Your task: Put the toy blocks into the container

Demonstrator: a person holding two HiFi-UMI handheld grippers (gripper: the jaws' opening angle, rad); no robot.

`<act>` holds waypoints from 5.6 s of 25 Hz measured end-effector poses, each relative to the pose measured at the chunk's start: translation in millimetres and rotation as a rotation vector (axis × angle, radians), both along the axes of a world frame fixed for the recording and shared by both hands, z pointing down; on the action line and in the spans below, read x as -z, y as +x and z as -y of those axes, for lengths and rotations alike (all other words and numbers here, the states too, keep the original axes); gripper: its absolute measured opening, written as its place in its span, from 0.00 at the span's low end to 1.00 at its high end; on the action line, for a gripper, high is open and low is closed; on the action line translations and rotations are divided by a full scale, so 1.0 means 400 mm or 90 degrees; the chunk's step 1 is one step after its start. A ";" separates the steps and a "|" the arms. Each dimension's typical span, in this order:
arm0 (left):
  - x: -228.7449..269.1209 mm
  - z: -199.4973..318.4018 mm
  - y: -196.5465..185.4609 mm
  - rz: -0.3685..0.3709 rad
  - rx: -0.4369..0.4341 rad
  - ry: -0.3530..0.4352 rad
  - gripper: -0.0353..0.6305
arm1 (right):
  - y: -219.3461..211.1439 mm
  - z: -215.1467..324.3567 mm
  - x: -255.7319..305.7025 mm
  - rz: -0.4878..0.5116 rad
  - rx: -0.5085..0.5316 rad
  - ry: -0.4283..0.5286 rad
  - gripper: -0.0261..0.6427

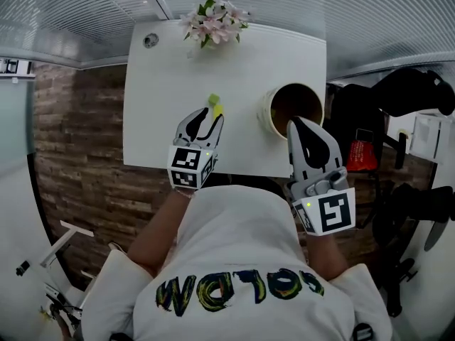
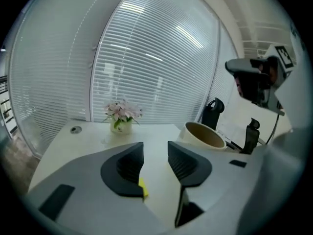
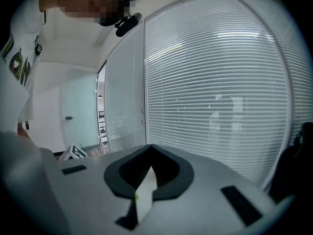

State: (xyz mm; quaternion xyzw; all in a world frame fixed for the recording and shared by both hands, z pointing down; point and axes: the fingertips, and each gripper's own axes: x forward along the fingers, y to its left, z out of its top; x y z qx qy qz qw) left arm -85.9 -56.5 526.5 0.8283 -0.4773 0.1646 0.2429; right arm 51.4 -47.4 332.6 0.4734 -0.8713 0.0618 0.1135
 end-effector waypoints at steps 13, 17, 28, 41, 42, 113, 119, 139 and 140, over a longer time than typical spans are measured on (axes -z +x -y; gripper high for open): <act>-0.326 0.016 0.021 0.057 0.026 -0.140 0.36 | 0.024 -0.026 -0.056 -0.010 -0.017 -0.031 0.05; -0.399 0.017 0.024 0.074 0.027 -0.171 0.37 | 0.031 -0.030 -0.078 -0.011 -0.020 -0.042 0.05; -0.506 -0.002 0.021 0.113 0.042 -0.218 0.37 | 0.049 -0.044 -0.130 -0.008 -0.022 -0.073 0.05; -0.519 0.000 0.012 0.181 0.024 -0.210 0.28 | 0.054 -0.035 -0.148 -0.009 -0.022 -0.081 0.05; -0.515 0.001 0.013 0.181 0.023 -0.208 0.28 | 0.054 -0.032 -0.145 -0.009 -0.022 -0.079 0.05; 0.410 0.047 0.332 -0.054 -0.158 0.132 0.28 | 0.334 -0.065 0.064 -0.010 -0.220 0.033 0.05; 0.403 0.017 0.408 -0.058 -0.208 0.126 0.28 | 0.393 -0.110 0.055 -0.010 -0.261 0.027 0.05; 0.118 0.032 0.580 0.055 -0.317 0.063 0.28 | 0.392 -0.121 0.044 0.001 -0.257 0.029 0.05; 0.103 0.035 0.592 0.059 -0.323 0.060 0.28 | 0.394 -0.123 0.043 0.001 -0.258 0.028 0.05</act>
